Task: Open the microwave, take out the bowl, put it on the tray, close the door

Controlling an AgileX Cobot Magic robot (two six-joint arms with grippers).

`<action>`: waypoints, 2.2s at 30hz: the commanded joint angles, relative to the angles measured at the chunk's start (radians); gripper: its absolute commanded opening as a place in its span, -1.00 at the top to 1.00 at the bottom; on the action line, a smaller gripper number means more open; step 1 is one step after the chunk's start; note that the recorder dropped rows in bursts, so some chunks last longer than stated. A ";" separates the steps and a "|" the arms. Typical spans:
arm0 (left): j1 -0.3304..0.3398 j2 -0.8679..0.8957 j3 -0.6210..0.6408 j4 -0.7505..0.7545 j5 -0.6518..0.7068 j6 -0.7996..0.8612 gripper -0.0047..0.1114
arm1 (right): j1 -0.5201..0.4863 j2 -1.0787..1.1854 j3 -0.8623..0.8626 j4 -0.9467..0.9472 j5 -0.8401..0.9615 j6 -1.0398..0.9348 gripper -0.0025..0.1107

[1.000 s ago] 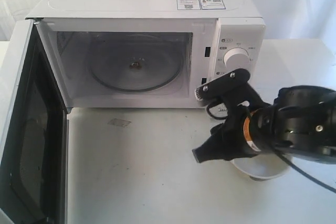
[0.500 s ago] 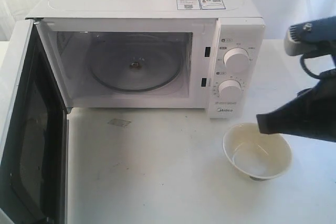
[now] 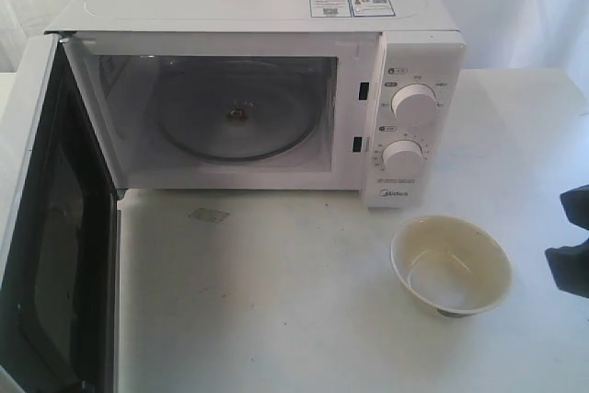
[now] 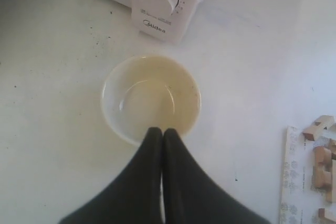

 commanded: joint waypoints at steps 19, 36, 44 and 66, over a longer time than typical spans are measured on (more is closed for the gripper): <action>-0.001 0.066 -0.351 -0.059 -0.257 -0.059 0.92 | -0.001 -0.005 -0.001 -0.020 -0.053 -0.039 0.96; -0.001 0.461 -0.655 -0.092 0.484 -0.045 0.92 | -0.001 -0.005 -0.001 -0.020 0.016 -0.061 0.96; -0.001 0.461 -0.655 -0.134 0.459 -0.070 0.92 | -0.001 -0.005 -0.001 -0.020 0.030 -0.061 0.96; -0.001 1.007 -1.050 -0.100 1.061 -0.145 0.92 | -0.001 -0.005 -0.001 -0.018 0.036 -0.061 0.96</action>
